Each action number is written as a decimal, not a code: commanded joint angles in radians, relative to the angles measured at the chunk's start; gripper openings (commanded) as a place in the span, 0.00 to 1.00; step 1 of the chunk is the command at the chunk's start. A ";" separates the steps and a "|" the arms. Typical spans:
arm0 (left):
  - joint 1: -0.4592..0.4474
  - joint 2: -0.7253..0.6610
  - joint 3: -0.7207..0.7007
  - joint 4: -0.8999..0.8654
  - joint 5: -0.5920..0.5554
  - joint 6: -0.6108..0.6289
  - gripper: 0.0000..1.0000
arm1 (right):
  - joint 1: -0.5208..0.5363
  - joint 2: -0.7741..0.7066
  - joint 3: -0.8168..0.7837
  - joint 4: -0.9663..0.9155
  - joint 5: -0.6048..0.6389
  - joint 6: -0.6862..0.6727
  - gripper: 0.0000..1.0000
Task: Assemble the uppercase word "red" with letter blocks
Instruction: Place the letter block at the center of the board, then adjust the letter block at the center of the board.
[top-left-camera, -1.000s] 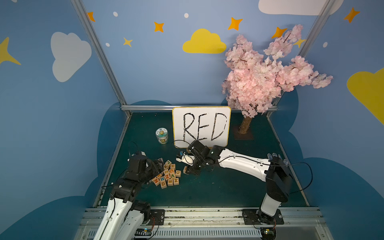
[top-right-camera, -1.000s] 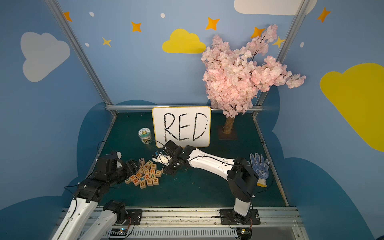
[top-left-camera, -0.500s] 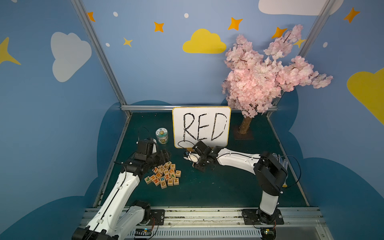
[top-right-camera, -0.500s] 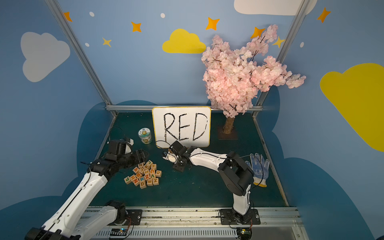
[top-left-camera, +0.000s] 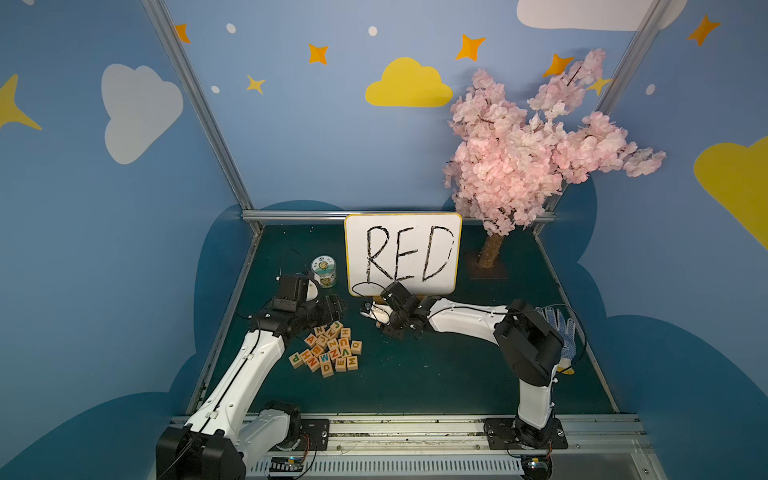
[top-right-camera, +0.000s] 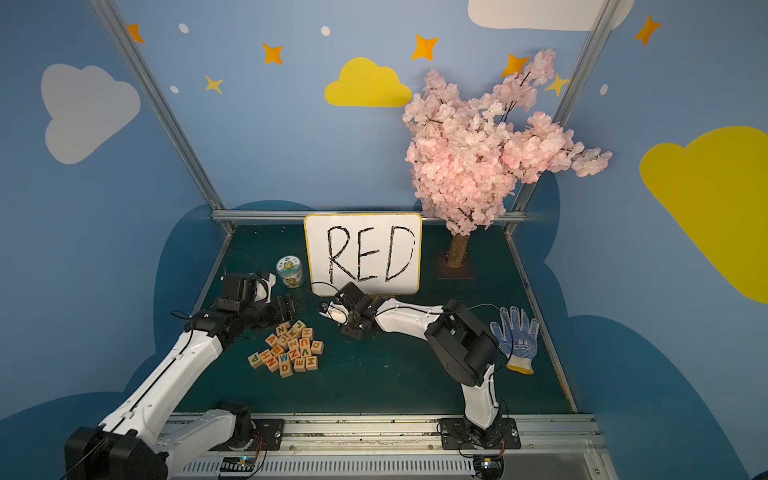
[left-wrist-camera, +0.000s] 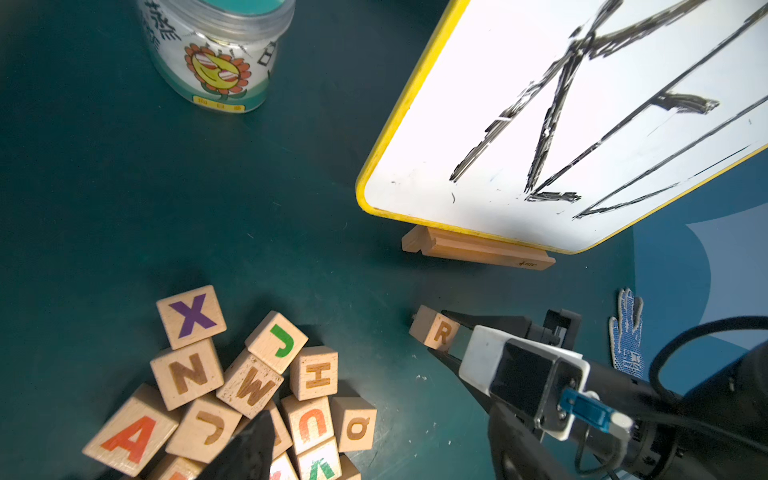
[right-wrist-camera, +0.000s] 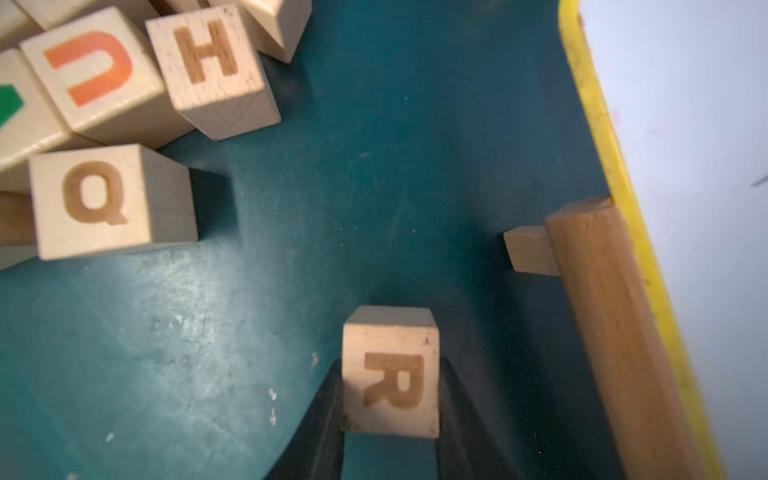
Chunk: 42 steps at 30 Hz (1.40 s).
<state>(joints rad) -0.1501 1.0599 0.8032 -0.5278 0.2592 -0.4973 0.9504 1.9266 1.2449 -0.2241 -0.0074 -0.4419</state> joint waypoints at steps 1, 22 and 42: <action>0.010 0.010 -0.008 0.030 0.039 0.023 0.80 | -0.004 0.018 -0.013 0.002 -0.033 -0.018 0.21; 0.029 0.029 0.001 0.040 0.062 0.038 0.80 | -0.016 -0.056 -0.040 -0.006 -0.086 0.036 0.47; 0.110 0.012 -0.009 0.083 0.148 0.054 0.80 | 0.046 -0.050 0.242 -0.400 -0.009 1.090 0.43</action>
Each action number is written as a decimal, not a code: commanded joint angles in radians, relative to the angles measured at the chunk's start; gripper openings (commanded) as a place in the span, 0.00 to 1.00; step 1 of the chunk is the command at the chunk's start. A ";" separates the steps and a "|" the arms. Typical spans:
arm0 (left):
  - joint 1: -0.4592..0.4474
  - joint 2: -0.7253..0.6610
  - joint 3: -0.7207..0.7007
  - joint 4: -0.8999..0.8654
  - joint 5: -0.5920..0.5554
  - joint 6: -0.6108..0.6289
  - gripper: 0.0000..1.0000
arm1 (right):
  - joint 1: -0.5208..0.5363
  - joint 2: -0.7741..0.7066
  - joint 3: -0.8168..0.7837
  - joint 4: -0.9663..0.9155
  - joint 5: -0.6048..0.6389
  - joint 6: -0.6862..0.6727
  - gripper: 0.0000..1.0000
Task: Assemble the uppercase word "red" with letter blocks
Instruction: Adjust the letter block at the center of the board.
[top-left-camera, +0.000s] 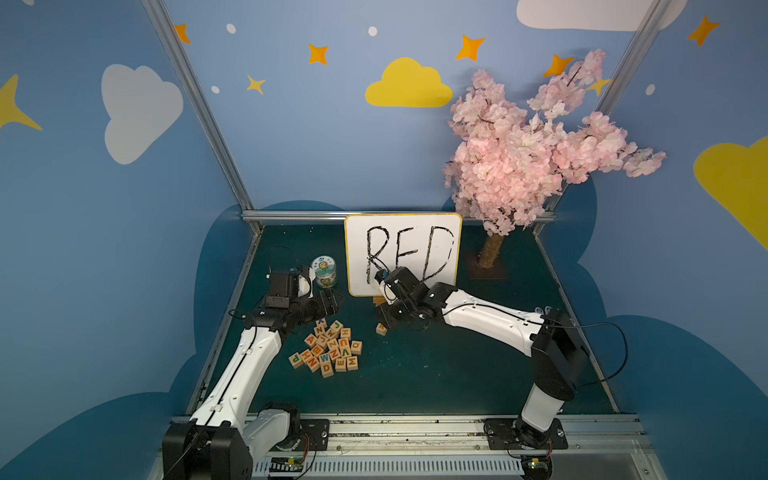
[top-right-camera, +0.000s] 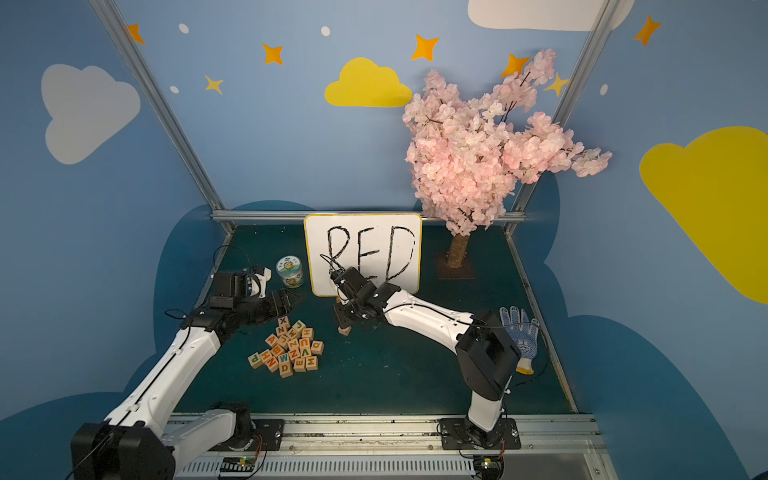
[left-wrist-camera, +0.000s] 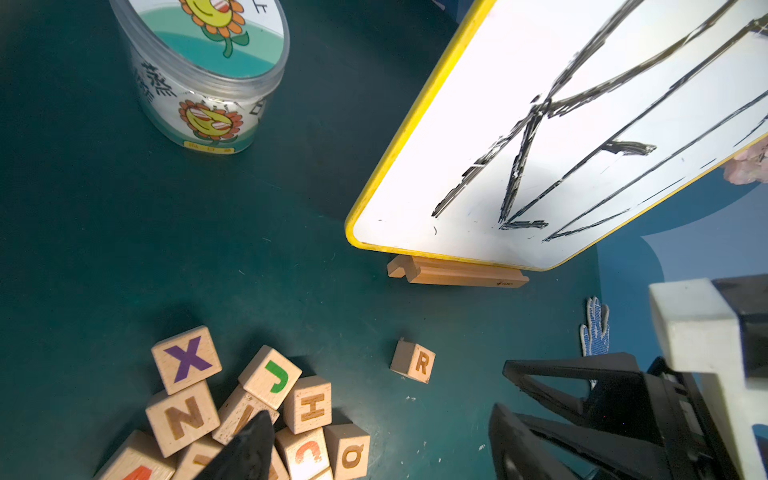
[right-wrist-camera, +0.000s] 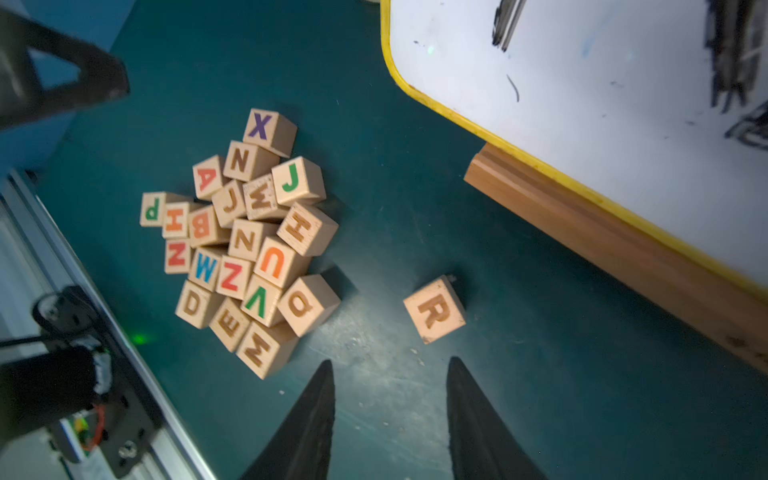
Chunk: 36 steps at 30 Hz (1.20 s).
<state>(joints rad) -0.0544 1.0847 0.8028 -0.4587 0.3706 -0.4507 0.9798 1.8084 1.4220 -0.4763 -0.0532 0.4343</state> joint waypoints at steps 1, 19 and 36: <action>0.016 -0.012 -0.009 0.019 0.043 0.003 0.80 | 0.020 0.092 0.089 -0.178 0.045 0.244 0.41; 0.048 -0.027 -0.020 0.022 0.052 -0.004 0.80 | -0.004 0.231 0.184 -0.293 0.075 0.478 0.62; 0.056 -0.026 -0.018 0.016 0.052 0.001 0.80 | -0.026 0.330 0.247 -0.230 0.035 0.483 0.52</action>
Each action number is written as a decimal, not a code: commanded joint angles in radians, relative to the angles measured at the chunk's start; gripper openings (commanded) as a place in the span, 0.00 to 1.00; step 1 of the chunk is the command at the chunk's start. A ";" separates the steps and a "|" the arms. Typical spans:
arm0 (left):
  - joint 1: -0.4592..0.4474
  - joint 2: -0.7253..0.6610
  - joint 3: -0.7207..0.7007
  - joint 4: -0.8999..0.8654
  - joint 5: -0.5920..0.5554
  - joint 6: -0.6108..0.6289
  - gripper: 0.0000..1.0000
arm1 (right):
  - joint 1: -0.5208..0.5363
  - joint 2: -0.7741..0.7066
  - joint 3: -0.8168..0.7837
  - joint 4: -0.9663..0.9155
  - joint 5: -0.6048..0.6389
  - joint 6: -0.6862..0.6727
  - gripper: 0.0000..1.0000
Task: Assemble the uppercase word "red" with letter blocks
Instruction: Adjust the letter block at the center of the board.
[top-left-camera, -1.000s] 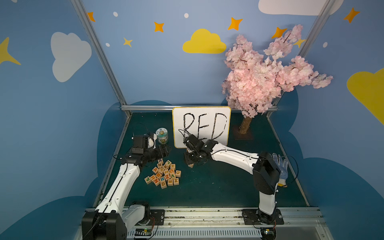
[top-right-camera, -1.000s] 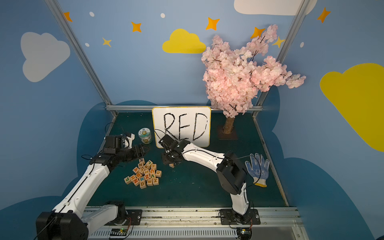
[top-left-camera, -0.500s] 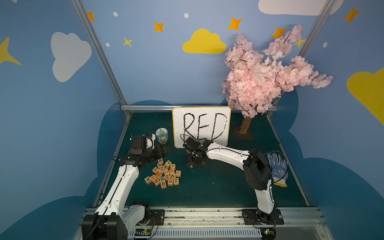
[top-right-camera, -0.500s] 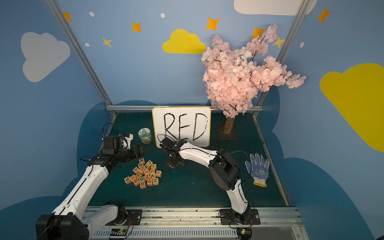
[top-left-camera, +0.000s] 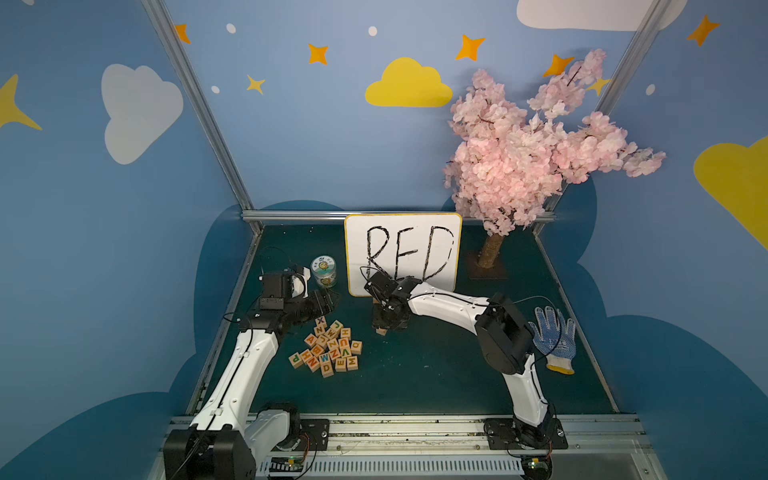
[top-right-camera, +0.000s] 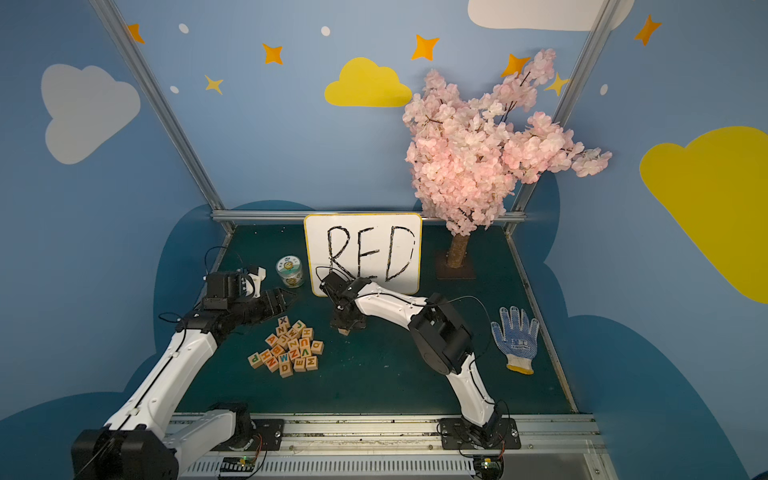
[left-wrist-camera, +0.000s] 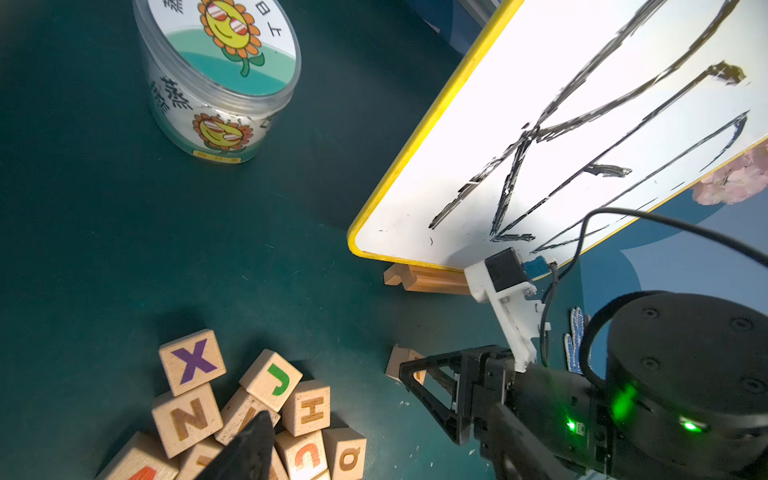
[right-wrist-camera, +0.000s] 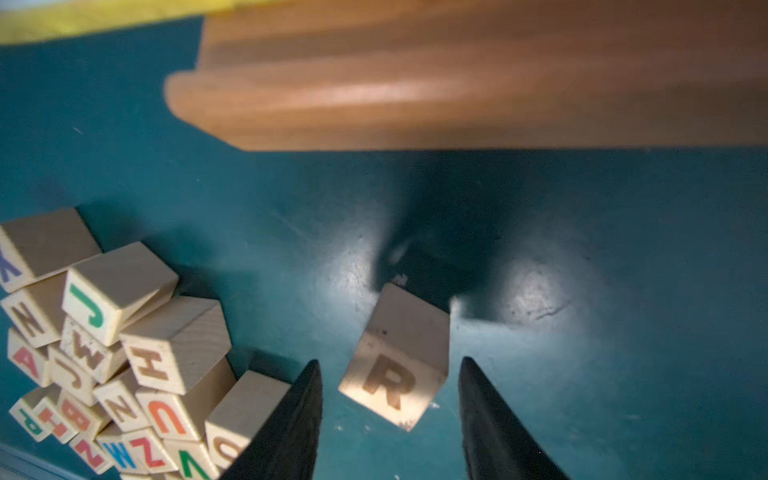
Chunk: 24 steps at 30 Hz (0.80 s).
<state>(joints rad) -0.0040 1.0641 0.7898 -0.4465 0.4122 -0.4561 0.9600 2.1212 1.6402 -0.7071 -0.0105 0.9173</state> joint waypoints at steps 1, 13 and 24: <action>0.005 -0.004 -0.005 0.004 0.008 0.005 0.80 | -0.006 0.021 0.032 -0.001 -0.007 -0.003 0.51; 0.010 -0.007 -0.006 0.006 0.011 0.005 0.80 | 0.013 0.103 0.145 -0.124 0.010 -0.079 0.28; 0.013 -0.014 -0.005 0.004 0.008 0.008 0.80 | 0.017 0.149 0.219 -0.169 0.029 -0.112 0.34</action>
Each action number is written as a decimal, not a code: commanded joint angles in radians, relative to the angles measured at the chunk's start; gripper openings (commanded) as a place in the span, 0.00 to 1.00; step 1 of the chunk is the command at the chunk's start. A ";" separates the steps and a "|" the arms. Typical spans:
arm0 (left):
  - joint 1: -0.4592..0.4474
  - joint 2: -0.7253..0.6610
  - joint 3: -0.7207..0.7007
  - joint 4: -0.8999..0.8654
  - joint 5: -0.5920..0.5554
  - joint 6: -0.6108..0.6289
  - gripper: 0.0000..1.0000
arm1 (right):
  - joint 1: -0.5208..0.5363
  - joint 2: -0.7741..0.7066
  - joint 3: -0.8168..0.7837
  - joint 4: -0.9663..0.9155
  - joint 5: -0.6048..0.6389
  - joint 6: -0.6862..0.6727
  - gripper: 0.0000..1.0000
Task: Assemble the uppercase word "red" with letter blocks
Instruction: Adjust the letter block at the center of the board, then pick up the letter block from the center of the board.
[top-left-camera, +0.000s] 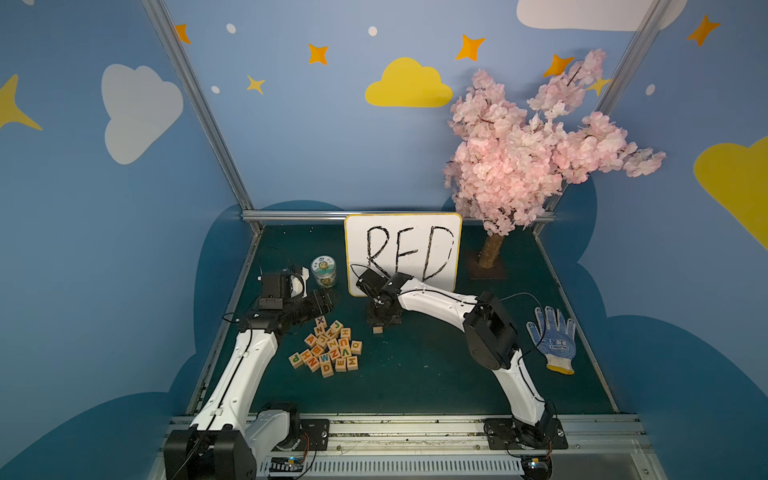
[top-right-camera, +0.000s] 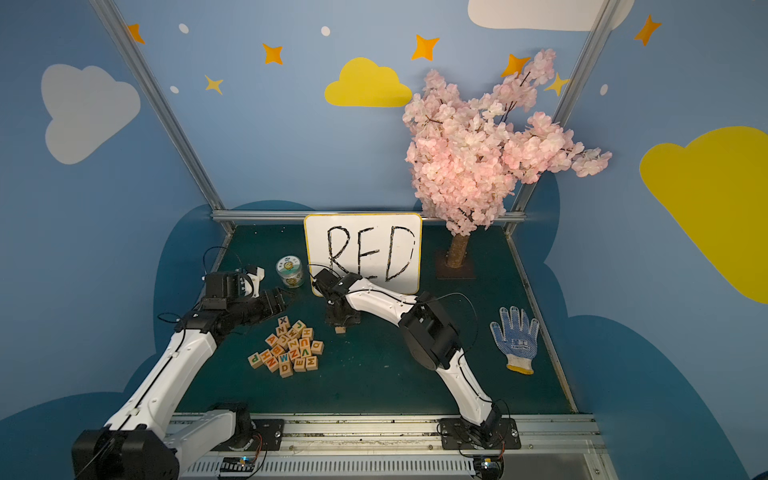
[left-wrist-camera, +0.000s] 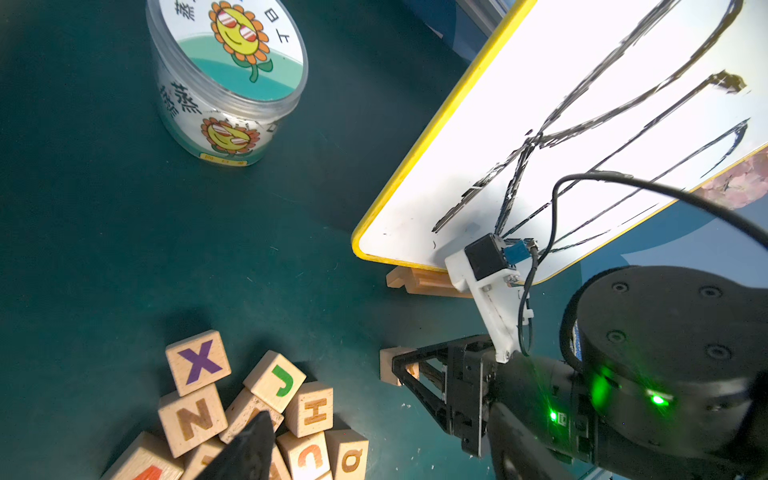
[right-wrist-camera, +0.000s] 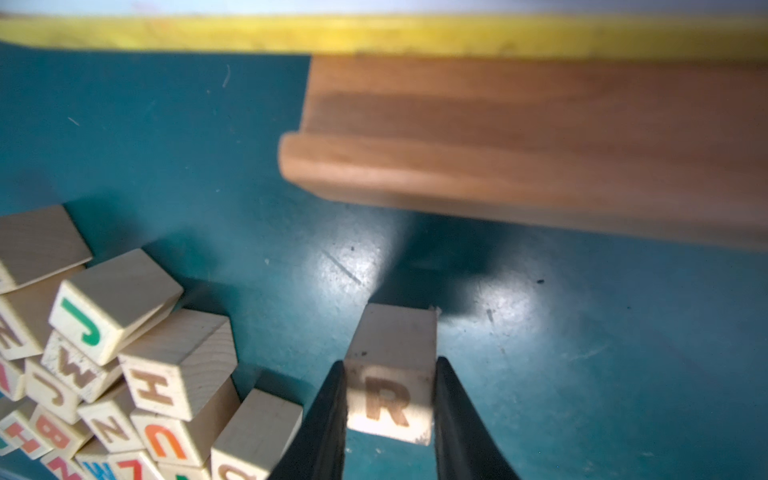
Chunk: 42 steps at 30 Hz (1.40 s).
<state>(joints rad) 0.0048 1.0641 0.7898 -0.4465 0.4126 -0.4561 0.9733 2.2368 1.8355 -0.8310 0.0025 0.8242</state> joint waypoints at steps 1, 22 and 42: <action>0.006 -0.013 -0.006 0.003 0.007 0.009 0.80 | 0.004 0.037 0.026 -0.045 0.013 -0.019 0.35; 0.084 -0.030 -0.008 0.024 0.031 0.000 0.80 | -0.013 -0.210 -0.070 0.026 -0.063 -0.295 0.57; 0.301 -0.045 -0.050 0.116 0.141 -0.090 0.80 | 0.170 -0.210 -0.098 0.044 -0.278 -1.065 0.40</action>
<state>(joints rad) 0.2928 1.0195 0.7471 -0.3553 0.5217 -0.5316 1.1248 1.9926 1.7351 -0.7746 -0.2535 -0.1692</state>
